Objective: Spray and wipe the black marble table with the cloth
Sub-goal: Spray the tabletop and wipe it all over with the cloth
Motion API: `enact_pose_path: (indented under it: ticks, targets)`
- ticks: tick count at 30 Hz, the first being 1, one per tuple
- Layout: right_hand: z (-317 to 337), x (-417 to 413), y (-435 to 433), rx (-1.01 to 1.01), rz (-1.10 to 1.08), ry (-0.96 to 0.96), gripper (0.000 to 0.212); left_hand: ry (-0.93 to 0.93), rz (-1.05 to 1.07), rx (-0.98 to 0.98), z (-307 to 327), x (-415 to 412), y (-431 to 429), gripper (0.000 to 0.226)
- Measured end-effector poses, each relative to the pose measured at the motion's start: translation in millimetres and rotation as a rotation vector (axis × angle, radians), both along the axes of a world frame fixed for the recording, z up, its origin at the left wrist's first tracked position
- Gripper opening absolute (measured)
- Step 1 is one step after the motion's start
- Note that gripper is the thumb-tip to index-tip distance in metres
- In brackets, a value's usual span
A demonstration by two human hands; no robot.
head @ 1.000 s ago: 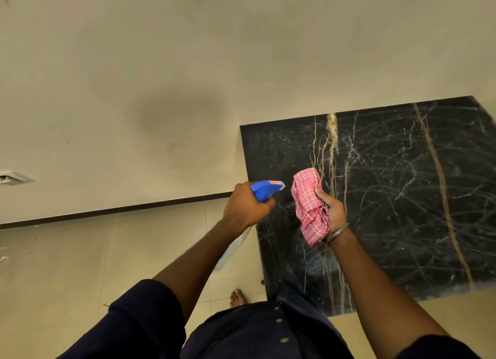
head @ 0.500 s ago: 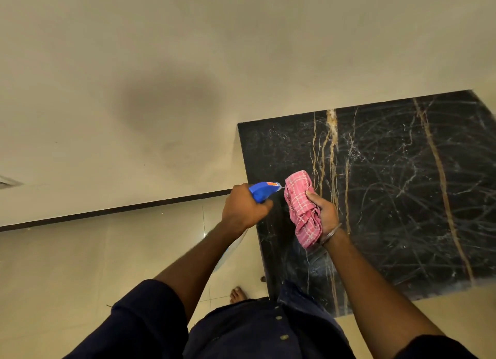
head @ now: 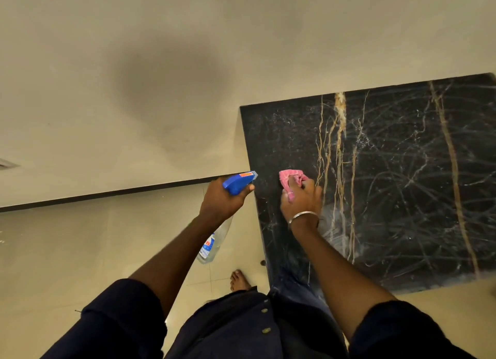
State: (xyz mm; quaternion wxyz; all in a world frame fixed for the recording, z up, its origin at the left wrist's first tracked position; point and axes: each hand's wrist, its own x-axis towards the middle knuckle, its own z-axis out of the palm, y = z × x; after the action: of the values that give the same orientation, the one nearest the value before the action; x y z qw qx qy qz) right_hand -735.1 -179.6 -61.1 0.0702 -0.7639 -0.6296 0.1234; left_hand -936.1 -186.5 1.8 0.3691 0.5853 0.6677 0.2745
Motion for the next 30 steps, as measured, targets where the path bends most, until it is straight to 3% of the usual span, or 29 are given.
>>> enact_pose_path:
  ticks: [5,9,15,19,26,30]
  targets:
    - [-4,-44,-14,0.032,0.289,-0.017,0.044,0.017,0.026,-0.013,-7,5,-11,0.032]
    - [-2,-8,-7,-0.012,0.434,-0.089,0.048,-0.002,0.064,-0.013,-6,13,-16,0.032]
    - [6,120,5,-0.056,-0.032,-0.124,0.050,-0.068,0.141,-0.051,1,21,-22,0.020]
    - [6,113,0,-0.078,-0.175,-0.126,0.049,-0.076,0.154,-0.062,3,23,-29,0.018]
    - [7,-28,-49,-0.070,0.223,-0.070,0.051,-0.093,0.196,0.003,6,23,-47,0.018]
    - [7,-39,-64,-0.090,0.383,-0.070,0.050,-0.061,0.181,-0.005,6,27,-57,0.018]
